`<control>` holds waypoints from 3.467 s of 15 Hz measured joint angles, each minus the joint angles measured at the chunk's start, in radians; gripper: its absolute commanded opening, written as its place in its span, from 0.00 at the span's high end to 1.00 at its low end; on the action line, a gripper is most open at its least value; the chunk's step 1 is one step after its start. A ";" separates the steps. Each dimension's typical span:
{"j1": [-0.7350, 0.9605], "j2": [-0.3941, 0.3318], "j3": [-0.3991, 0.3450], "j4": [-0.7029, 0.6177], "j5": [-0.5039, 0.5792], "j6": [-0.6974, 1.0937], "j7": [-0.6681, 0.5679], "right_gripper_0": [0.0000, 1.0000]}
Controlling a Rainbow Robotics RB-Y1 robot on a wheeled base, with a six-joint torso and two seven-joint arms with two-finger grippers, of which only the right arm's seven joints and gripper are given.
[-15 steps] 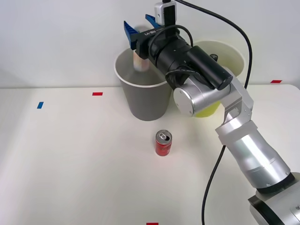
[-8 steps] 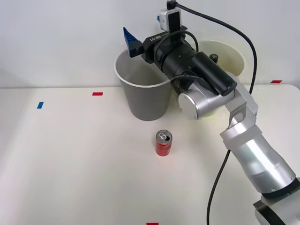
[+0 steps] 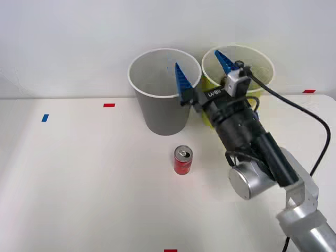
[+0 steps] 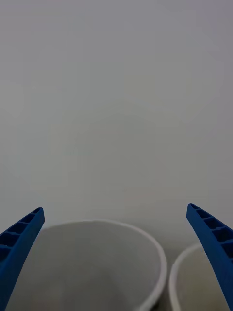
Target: Put cans in the gray bin, plastic bottles in the light green bin
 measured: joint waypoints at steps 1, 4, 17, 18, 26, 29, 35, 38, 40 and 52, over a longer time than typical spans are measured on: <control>0.051 -0.010 0.003 -0.002 0.001 -0.059 0.001 0.00; 0.200 -0.048 0.005 -0.011 0.003 -0.189 0.002 0.00; 0.838 -0.217 -0.027 -0.330 0.012 -0.272 0.020 0.00; 0.860 -0.217 -0.029 -0.330 0.017 -0.278 0.026 0.00; 0.987 -0.170 -0.041 -0.330 0.028 -0.291 0.055 0.00; 0.998 -0.163 -0.042 -0.329 0.030 -0.288 0.063 0.00; 0.995 -0.042 -0.082 -0.329 0.163 -0.201 0.033 0.00; 1.000 0.023 -0.093 -0.329 0.294 -0.186 -0.143 0.00; 1.012 0.065 -0.095 -0.318 0.369 -0.196 -0.241 0.00; 1.156 0.107 -0.067 -0.220 0.506 -0.407 -0.023 0.00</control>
